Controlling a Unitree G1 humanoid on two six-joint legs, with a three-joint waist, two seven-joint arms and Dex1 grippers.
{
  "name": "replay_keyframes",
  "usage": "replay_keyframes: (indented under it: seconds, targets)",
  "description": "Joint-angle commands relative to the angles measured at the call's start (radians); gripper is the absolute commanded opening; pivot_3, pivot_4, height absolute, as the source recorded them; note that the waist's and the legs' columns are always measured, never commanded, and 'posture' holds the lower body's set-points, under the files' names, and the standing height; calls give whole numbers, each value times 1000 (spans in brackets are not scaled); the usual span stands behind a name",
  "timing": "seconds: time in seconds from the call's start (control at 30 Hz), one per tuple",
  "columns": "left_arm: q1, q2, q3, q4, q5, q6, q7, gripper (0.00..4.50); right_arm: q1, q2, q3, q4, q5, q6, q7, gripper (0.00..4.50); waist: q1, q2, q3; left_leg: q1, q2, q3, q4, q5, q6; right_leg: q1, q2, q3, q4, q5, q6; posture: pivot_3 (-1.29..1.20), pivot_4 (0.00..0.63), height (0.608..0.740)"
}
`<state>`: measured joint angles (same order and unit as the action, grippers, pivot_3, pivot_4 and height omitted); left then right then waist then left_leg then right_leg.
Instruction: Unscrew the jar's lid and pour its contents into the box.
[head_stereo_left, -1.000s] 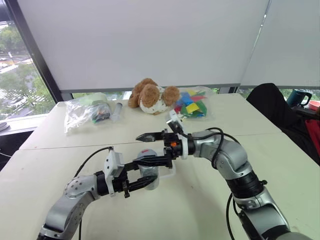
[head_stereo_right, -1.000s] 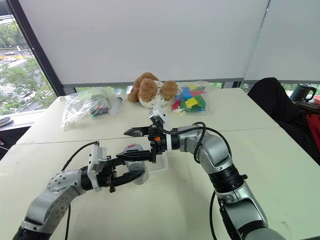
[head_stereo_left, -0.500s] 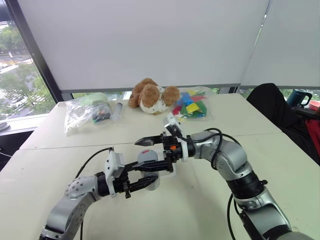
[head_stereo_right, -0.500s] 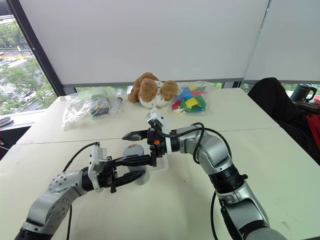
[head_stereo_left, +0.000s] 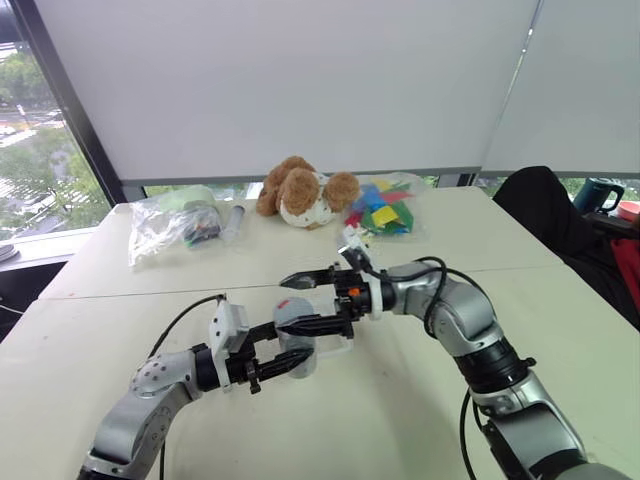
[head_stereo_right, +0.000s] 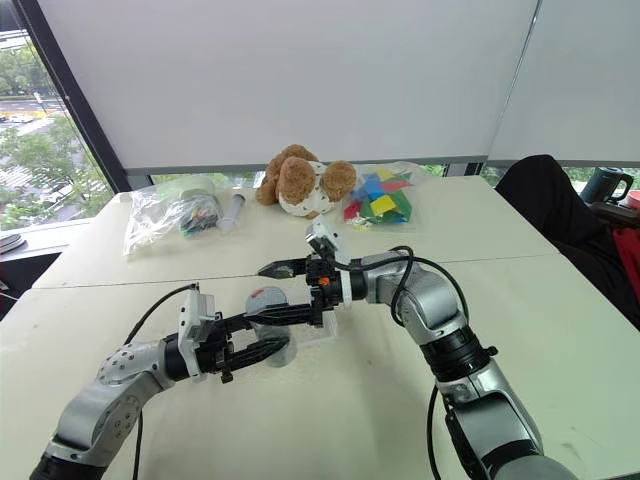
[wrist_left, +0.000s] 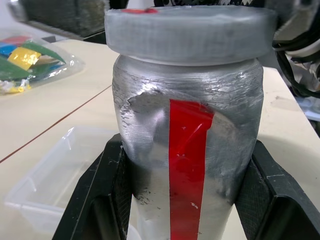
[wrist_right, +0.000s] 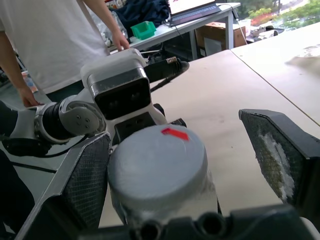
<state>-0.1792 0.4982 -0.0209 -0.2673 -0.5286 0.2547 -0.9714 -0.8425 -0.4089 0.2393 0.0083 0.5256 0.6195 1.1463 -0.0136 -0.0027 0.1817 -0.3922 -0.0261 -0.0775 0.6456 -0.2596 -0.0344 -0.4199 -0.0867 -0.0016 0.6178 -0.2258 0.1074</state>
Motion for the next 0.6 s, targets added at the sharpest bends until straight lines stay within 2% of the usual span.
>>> replay_keyframes:
  seconds: [0.03,0.17,0.33,0.43,0.6]
  targets:
    - [-21,5,9,-49,-13,-21,-13,2047,-4,-40,-60,37,-12,-32,14,4471,0,0,0,0,0,0,0,0,0,0,0,0,0,0,0,0,150,740]
    - [-24,9,11,-51,-16,-17,-10,2047,-1,-80,-76,60,-3,-40,66,4471,1,0,0,0,0,0,0,0,0,0,0,0,0,0,0,0,150,740]
    - [-25,13,12,-51,-18,-14,-13,2047,27,-100,-118,6,105,3,168,4471,1,0,0,0,0,0,0,0,0,0,0,0,0,0,0,0,150,740]
    - [-31,14,14,-46,-18,-12,-17,2047,20,-79,-149,-36,175,47,168,4471,-4,0,0,0,0,0,0,0,0,0,0,0,0,0,0,0,150,740]
    - [-34,13,14,-42,-17,-13,-20,2047,15,-57,-118,-94,171,77,137,4471,0,0,0,0,0,0,0,0,0,0,0,0,1,0,0,0,150,740]
